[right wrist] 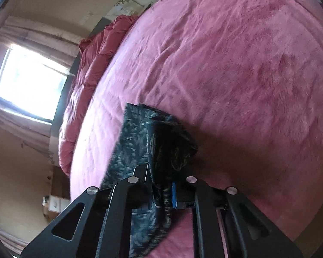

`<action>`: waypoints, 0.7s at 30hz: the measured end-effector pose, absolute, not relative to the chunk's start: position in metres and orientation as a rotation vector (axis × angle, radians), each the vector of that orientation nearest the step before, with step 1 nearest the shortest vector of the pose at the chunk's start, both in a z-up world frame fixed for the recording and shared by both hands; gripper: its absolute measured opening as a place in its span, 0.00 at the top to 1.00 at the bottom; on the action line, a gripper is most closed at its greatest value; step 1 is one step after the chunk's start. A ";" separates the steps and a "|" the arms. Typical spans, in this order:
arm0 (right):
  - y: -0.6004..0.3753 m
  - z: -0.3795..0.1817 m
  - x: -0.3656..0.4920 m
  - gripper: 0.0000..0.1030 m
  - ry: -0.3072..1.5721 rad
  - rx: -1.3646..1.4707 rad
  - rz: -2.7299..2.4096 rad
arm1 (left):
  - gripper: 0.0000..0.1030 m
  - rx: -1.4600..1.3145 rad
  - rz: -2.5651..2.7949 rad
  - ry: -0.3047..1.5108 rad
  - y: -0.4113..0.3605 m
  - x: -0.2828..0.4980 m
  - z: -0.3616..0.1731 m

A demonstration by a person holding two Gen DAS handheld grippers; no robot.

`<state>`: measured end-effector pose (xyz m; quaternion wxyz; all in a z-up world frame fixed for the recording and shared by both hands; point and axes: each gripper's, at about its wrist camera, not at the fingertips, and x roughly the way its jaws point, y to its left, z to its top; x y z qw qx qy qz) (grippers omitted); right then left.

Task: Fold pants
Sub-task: 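Grasp the pant leg end with the right gripper and lift it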

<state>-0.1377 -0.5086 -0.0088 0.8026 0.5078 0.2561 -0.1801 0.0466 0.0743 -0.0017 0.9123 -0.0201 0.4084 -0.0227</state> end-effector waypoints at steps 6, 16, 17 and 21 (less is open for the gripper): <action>-0.487 0.035 -0.142 0.91 0.484 1.063 -0.337 | 0.02 -0.048 0.017 0.825 0.088 0.045 -0.001; -0.404 0.117 -0.121 0.91 0.439 0.841 -0.236 | 0.02 -0.042 0.076 0.813 0.108 0.050 -0.007; -0.396 0.121 -0.119 0.91 0.438 0.825 -0.222 | 0.02 -0.047 0.075 0.815 0.110 0.050 -0.007; -0.353 0.135 -0.104 0.91 0.447 0.764 -0.137 | 0.02 -0.071 0.103 0.803 0.119 0.045 -0.003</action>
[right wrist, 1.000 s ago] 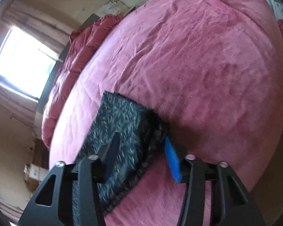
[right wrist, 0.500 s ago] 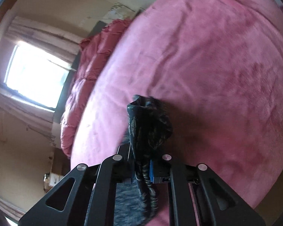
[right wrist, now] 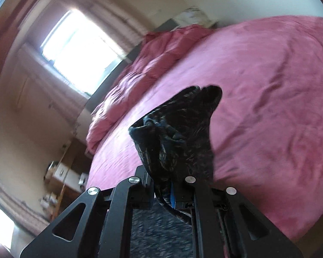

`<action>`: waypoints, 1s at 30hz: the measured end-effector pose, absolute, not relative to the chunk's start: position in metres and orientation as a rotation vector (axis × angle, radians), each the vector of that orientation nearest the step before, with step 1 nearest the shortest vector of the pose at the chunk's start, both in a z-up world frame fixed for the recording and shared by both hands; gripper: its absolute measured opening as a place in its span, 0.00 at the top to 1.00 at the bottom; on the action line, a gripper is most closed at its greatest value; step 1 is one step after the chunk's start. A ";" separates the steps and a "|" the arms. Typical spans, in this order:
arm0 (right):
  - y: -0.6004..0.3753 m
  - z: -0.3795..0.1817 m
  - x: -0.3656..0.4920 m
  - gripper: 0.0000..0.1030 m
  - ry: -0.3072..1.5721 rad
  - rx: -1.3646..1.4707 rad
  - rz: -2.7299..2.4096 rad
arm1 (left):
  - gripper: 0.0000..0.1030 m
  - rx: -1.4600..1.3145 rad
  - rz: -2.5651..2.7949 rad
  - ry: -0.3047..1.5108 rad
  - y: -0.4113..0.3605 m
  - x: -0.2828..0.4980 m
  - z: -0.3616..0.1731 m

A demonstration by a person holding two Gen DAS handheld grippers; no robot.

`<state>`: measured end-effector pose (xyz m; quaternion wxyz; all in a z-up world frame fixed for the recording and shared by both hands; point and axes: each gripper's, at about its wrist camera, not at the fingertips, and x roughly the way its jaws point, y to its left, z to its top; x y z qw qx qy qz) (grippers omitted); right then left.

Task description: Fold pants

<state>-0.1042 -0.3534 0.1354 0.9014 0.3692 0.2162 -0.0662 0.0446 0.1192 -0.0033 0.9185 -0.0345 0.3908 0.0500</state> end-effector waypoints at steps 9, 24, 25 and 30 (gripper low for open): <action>-0.246 0.126 -0.064 0.91 0.521 0.616 0.013 | 0.02 -0.039 0.183 0.821 0.133 0.044 -0.013; -0.093 0.019 -0.032 0.91 0.827 0.296 0.221 | 0.02 -0.014 0.190 0.808 0.122 0.037 -0.015; -0.089 0.012 -0.032 0.91 0.848 0.268 0.227 | 0.02 -0.015 0.189 0.808 0.122 0.037 -0.015; -0.082 -0.004 -0.043 0.68 0.864 0.191 0.277 | 0.02 -0.014 0.181 0.808 0.118 0.035 -0.015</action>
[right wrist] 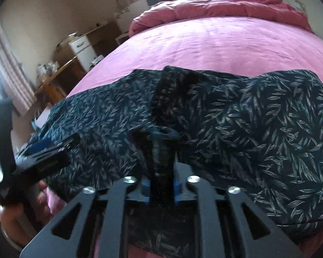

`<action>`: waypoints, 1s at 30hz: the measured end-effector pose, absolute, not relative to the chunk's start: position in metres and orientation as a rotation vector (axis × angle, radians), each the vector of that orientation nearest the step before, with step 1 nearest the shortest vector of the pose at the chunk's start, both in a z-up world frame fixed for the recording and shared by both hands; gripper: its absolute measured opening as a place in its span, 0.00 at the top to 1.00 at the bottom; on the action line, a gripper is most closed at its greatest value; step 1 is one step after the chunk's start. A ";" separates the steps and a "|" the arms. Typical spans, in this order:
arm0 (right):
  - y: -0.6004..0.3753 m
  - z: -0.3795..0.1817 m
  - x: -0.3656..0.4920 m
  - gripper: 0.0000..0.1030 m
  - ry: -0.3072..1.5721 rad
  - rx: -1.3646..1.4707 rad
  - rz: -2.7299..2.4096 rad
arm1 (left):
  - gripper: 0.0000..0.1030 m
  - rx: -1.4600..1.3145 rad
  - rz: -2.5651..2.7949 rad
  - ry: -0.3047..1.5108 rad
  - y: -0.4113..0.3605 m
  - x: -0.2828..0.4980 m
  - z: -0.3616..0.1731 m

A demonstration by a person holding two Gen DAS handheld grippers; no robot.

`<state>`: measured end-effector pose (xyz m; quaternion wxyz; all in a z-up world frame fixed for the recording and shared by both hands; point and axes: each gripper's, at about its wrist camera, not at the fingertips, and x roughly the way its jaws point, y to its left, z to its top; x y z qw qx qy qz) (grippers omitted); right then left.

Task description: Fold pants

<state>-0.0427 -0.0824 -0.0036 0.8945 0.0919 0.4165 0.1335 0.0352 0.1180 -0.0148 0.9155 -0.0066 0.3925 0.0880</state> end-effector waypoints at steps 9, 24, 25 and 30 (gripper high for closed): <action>-0.126 0.036 -0.099 0.47 0.719 0.353 0.352 | 0.02 -0.064 -0.089 0.741 0.083 0.018 0.004; -0.230 0.005 -0.151 0.47 0.738 0.688 0.117 | 0.25 -0.062 -0.411 0.924 -0.017 0.085 -0.006; -0.233 0.002 -0.149 0.47 0.743 0.698 0.091 | 0.26 -0.060 -0.418 0.945 -0.022 0.088 -0.010; -0.246 -0.003 -0.140 0.47 0.729 0.777 0.067 | 0.43 0.014 -0.418 0.935 -0.042 0.083 -0.016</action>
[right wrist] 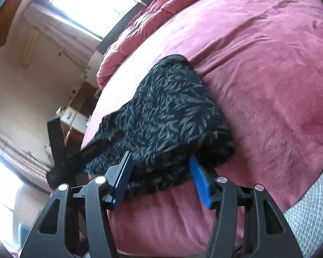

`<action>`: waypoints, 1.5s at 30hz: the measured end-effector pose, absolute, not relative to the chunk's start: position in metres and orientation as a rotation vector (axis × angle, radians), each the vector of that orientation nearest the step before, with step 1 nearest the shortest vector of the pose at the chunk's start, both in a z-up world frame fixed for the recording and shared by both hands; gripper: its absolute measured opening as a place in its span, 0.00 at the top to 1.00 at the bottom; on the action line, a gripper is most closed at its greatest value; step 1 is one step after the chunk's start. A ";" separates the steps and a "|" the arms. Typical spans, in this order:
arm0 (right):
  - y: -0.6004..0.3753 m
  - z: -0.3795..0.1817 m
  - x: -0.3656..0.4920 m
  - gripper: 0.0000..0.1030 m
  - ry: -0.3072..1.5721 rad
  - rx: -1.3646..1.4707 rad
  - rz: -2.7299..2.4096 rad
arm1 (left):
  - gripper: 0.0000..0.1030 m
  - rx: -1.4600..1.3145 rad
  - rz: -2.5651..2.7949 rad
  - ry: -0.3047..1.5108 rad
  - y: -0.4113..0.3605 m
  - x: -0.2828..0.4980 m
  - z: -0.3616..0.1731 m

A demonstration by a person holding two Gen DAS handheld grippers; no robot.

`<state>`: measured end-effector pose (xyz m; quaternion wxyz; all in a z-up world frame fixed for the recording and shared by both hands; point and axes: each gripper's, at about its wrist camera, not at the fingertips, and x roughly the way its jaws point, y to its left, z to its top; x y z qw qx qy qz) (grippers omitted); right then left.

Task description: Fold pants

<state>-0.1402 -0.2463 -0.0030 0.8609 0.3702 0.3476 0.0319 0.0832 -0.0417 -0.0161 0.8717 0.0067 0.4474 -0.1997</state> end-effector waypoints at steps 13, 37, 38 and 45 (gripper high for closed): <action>-0.278 -0.011 -0.140 0.47 0.676 1.024 0.071 | 0.87 -0.158 -0.546 0.802 -0.019 0.056 0.059; -0.252 0.023 -0.125 0.87 0.550 0.801 0.035 | 0.86 -0.307 -0.407 0.870 0.048 0.040 -0.006; -0.252 0.020 -0.124 0.88 0.576 0.796 0.014 | 0.86 -0.290 -0.402 0.876 0.045 0.040 -0.007; -0.264 -0.026 -0.113 0.84 0.755 0.962 -0.040 | 0.86 -0.244 -0.376 0.909 0.040 0.040 -0.035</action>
